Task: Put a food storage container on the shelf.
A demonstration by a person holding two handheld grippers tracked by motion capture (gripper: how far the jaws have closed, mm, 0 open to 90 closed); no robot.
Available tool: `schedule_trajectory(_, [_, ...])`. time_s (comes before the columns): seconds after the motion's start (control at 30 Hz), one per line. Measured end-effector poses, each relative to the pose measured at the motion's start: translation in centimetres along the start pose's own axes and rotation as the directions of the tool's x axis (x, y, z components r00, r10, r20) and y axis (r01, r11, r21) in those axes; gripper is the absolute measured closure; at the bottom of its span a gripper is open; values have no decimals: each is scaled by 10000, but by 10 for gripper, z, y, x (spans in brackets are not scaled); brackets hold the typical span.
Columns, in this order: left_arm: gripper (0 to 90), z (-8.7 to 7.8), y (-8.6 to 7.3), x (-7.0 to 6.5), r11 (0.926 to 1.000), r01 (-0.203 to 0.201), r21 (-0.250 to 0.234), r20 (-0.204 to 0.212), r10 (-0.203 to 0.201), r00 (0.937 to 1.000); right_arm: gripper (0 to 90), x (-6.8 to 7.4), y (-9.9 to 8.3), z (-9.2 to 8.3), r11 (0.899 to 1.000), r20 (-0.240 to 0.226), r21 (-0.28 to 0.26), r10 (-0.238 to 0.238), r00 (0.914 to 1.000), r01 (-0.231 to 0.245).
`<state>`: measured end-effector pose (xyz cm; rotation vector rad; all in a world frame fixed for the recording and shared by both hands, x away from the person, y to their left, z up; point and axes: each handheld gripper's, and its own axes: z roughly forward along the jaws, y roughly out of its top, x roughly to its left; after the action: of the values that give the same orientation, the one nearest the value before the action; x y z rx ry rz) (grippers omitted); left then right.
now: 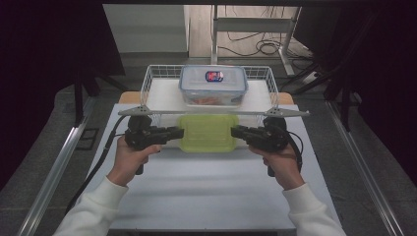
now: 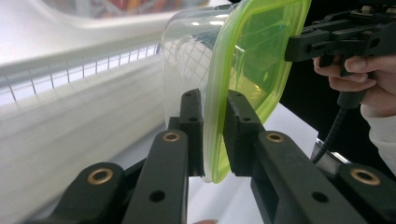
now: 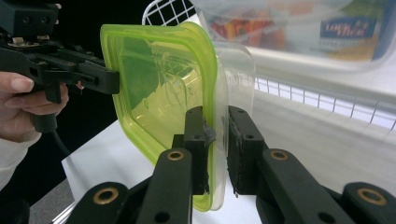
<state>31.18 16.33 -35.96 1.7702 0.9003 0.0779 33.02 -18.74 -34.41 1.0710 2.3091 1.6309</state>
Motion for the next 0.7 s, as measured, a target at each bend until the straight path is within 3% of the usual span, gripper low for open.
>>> schedule_trajectory(0.7, [794,-2,40,2,9994,-300,-183,-170,297,9994,789,-3,41,-5,9992,291,-164,-367,9989,372])
